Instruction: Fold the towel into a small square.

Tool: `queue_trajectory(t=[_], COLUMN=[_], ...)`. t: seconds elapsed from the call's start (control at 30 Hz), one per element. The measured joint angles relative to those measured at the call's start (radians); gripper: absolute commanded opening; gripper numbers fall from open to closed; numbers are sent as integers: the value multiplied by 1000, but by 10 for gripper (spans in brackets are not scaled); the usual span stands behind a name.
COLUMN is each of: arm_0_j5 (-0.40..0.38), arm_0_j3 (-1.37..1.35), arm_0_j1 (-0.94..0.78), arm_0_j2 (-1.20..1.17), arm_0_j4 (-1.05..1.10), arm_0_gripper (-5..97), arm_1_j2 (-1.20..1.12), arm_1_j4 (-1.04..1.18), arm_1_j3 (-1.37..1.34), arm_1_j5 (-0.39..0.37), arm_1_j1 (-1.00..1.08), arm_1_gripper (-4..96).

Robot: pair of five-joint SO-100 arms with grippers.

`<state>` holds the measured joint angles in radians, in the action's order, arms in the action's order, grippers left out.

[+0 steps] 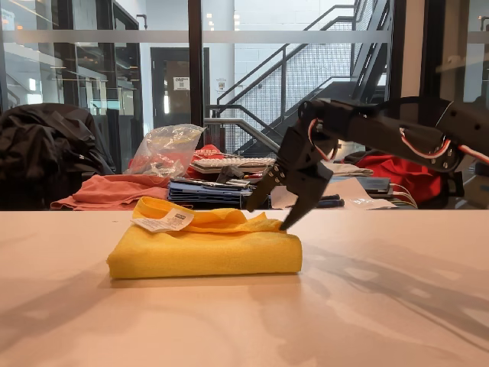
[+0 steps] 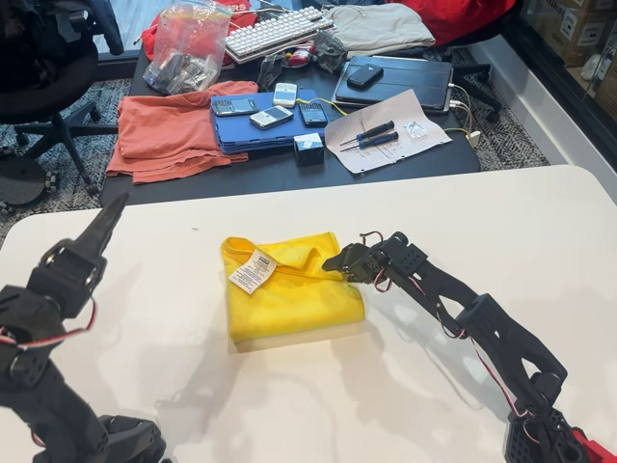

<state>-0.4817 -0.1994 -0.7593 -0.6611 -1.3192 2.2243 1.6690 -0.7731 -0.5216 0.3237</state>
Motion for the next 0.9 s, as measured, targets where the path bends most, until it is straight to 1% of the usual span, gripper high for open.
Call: queue_trajectory(t=[0.27,0.53,0.6,0.7,0.8,0.9], arm_0_j5=[0,0,0,0,6,11], arm_0_j3=[63,63,63,63,63,63], arm_0_j1=[31,23,3,0,0,-8], arm_0_j2=[43,44,66,126,147,164], arm_0_j4=[31,178,189,196,236,354], arm_0_gripper=[239,235,215,159,132,168], arm_1_j2=[-8,-8,-8,-8,-8,-8], arm_1_j4=[2,2,2,2,2,2], arm_1_j3=[2,2,2,2,2,2], arm_1_j5=[0,2,2,2,38,123], arm_1_j1=[-5,-14,-3,-8,-3,-6], arm_1_gripper=[432,432,432,432,432,432])
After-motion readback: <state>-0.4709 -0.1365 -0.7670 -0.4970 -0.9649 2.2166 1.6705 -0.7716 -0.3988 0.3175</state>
